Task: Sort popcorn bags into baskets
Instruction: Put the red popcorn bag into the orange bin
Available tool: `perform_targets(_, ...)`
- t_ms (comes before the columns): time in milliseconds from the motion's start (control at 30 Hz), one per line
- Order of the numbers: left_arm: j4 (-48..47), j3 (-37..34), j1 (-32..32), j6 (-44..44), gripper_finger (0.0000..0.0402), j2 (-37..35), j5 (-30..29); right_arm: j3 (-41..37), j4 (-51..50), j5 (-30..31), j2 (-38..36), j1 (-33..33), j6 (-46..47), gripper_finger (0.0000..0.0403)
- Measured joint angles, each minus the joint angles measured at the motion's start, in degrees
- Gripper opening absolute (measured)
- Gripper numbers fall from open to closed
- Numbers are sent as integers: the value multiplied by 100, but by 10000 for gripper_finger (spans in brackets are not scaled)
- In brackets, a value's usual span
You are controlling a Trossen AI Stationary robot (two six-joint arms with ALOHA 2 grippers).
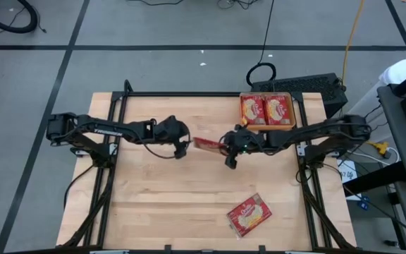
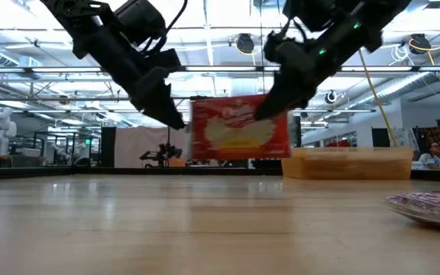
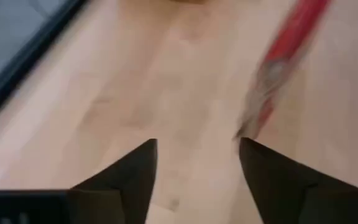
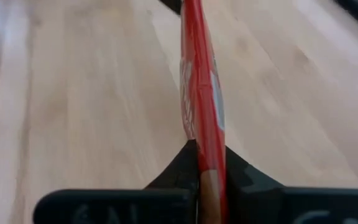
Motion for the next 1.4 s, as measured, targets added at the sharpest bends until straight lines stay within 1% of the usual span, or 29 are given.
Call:
perform_targets(100,-58,0,2,-330,253,5,-244,-3,-757,83,-493,-21,28,13)
perform_targets(167,-50,0,-30,-502,261,9,-242,-81,-902,170,-824,-48,172,13)
perform_targets(233,-16,0,-76,-651,262,48,-244,-198,-977,236,-1173,-54,312,13)
perform_targets(333,-2,-4,-212,-740,253,62,-254,-309,-1121,358,-1708,-103,376,12)
perform_targets(400,97,-2,-309,-780,243,61,-252,-333,-1461,796,-2076,-157,556,12)
perform_targets(533,454,-2,-516,-940,221,61,-252,-356,-2348,2103,-2754,-203,916,12)
perform_targets(633,823,-2,-693,-946,206,61,-251,-414,-2781,2903,-3137,-200,1017,12)
perform_targets(700,1138,-2,-829,-890,196,61,-250,-598,-2796,3202,-3368,-251,1031,11)
perform_targets(867,1755,-2,-1142,-720,177,61,-248,-1043,-2645,3242,-3782,-601,1353,11)
perform_targets(1033,2058,-2,-1374,-538,165,61,-239,-1403,-2653,3307,-4046,-918,1655,11)
perform_targets(1267,2119,-2,-1521,-170,161,61,-237,-1759,-2595,4163,-4329,-1299,1800,11)
perform_targets(1333,2090,-2,-1522,-141,161,61,-237,-1899,-2457,4300,-4363,-1421,1871,11)
perform_targets(1400,2090,-2,-1521,-141,161,61,-237,-2075,-2213,4290,-4361,-1565,1911,11)
